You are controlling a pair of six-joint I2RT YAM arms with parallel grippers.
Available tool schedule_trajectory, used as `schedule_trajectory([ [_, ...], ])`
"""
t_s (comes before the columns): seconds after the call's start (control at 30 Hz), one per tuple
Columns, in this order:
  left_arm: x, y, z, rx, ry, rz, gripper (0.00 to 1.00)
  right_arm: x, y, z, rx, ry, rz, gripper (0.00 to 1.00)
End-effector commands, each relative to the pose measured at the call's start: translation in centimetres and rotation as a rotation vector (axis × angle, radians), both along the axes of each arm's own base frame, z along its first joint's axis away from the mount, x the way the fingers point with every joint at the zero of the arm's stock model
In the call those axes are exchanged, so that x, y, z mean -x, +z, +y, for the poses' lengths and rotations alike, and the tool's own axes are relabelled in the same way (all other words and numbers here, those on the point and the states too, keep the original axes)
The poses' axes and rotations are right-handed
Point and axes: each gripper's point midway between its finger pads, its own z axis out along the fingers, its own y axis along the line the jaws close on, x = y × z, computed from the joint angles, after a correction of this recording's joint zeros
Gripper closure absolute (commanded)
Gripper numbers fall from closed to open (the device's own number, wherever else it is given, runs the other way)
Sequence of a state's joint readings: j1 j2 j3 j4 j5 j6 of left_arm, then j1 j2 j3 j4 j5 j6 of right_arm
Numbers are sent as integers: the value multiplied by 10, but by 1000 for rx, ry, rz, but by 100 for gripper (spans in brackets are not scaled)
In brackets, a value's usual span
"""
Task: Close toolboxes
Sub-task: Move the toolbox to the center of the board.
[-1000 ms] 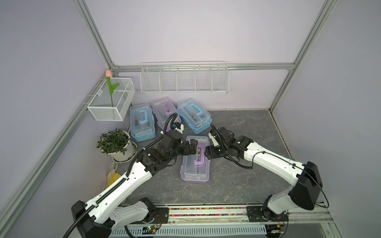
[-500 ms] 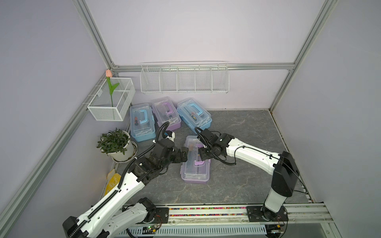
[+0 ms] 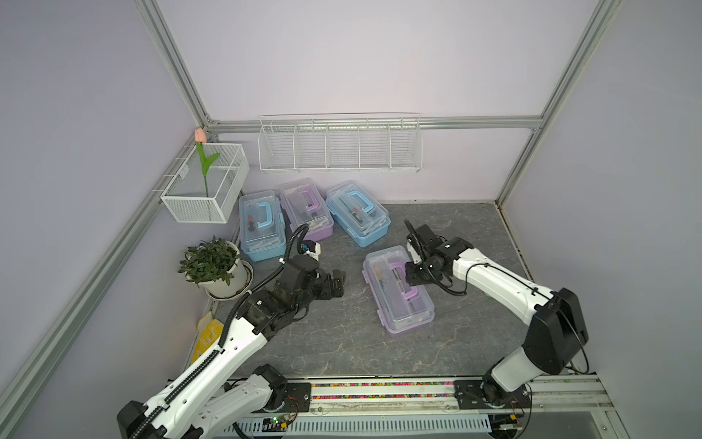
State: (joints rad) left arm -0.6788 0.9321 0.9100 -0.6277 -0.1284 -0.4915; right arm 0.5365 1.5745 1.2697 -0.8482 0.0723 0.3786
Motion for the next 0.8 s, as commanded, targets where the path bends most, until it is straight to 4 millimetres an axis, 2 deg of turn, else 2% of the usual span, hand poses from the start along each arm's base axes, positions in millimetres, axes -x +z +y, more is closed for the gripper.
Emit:
schedule_trajectory([
  [0.0, -4, -2, -4, 8, -9, -1, 1, -4, -34, -68, 105, -94, 92, 58],
  [0.17, -10, -5, -10, 8, -17, 8, 1, -51, -36, -104, 40, -189, 73, 58],
  [0.23, -12, -5, -12, 12, -18, 9, 1, -76, -35, -118, 35, -209, 48, 58],
  [0.4, -12, -7, -14, 24, -15, 20, 1, -147, -30, -127, 1, -193, -35, 60],
  [0.53, -10, -8, -12, 29, -6, 23, 1, -194, -29, -110, -65, -152, -64, 60],
  [0.63, -9, -9, -10, 35, 2, 26, 1, -220, -28, -91, -102, -104, -88, 61],
  [0.77, -7, -10, -8, 33, 7, 30, 1, -231, -33, -51, -105, 18, -88, 61],
])
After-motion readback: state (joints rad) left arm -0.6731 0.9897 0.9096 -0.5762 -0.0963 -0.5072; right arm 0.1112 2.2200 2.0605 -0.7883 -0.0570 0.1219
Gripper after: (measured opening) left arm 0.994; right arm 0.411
